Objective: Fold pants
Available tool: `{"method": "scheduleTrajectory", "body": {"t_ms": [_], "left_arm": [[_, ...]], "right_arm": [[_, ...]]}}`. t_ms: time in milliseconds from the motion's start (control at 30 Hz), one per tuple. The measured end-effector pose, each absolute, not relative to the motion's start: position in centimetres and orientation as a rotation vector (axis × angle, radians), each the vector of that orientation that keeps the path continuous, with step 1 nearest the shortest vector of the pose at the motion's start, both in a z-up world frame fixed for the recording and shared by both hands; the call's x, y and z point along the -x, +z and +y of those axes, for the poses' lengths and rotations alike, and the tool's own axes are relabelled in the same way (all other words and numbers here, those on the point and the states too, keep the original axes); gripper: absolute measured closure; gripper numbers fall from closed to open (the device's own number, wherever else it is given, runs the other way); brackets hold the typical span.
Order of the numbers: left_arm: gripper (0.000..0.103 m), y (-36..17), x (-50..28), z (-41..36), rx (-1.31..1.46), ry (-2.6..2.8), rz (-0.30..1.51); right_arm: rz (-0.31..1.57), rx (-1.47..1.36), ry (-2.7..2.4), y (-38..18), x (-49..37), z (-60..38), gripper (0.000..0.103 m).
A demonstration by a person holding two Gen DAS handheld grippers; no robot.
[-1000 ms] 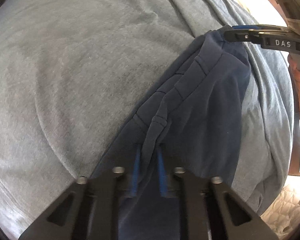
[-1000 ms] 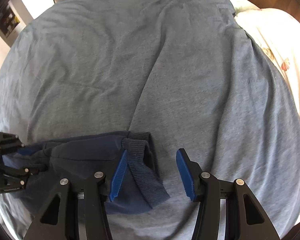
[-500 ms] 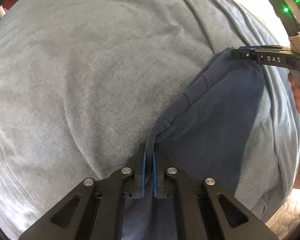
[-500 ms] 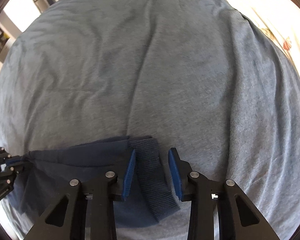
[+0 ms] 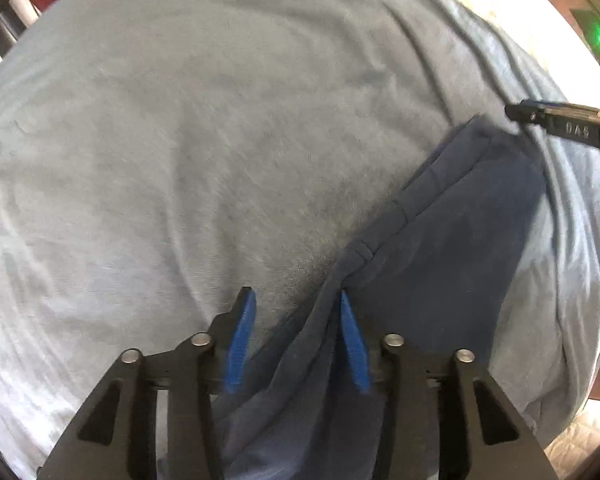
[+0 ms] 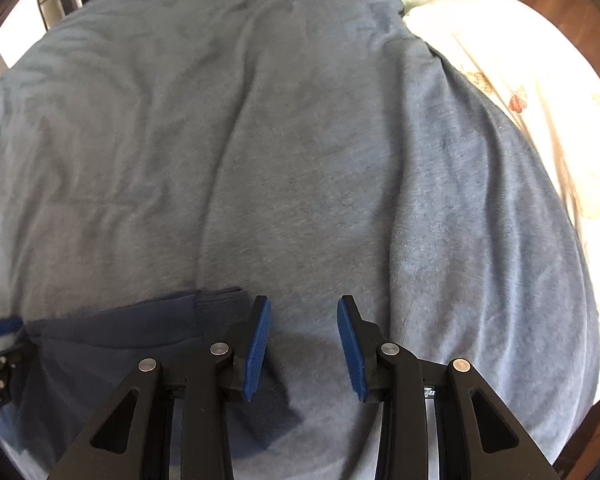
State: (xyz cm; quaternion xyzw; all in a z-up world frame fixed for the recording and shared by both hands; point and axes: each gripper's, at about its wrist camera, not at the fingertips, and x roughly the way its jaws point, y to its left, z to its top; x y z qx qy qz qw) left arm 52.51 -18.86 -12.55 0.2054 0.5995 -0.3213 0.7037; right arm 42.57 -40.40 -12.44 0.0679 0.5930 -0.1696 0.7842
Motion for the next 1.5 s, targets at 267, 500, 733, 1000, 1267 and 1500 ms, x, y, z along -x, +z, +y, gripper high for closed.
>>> {"method": "scheduleTrajectory", "body": {"t_ms": [267,500,733,1000,1267,1500], "left_arm": [[0.052,-7.8,-51.0,-12.8,-0.377,-0.751,1.282],[0.053,-8.6,-49.4,-8.6,-0.359,-0.751,1.335],[0.053,-11.1,-50.1,-6.3,-0.339,-0.796,1.415],[0.071,-12.6,-50.8,-5.5,-0.352,-0.816,1.449],[0.089,-12.6,-51.0,-3.7,-0.284,-0.731,1.437],[0.066,-13.0,-50.8,-2.7,-0.268,-0.661,1.431]], "right_arm": [[1.184,-0.169,-0.209,-7.5,-41.1,-34.2,0.058],[1.190,-0.183,-0.053,-6.9,-39.6,-27.7,0.058],[1.267,-0.210,0.037,-9.7,-39.8,-23.7,0.058],[1.321,-0.222,0.059,-11.1,-39.7,-20.8,0.058],[1.338,-0.227,0.073,-11.4,-40.5,-19.2,0.058],[1.353,-0.229,0.083,-11.7,-40.8,-17.9,0.058]]}}
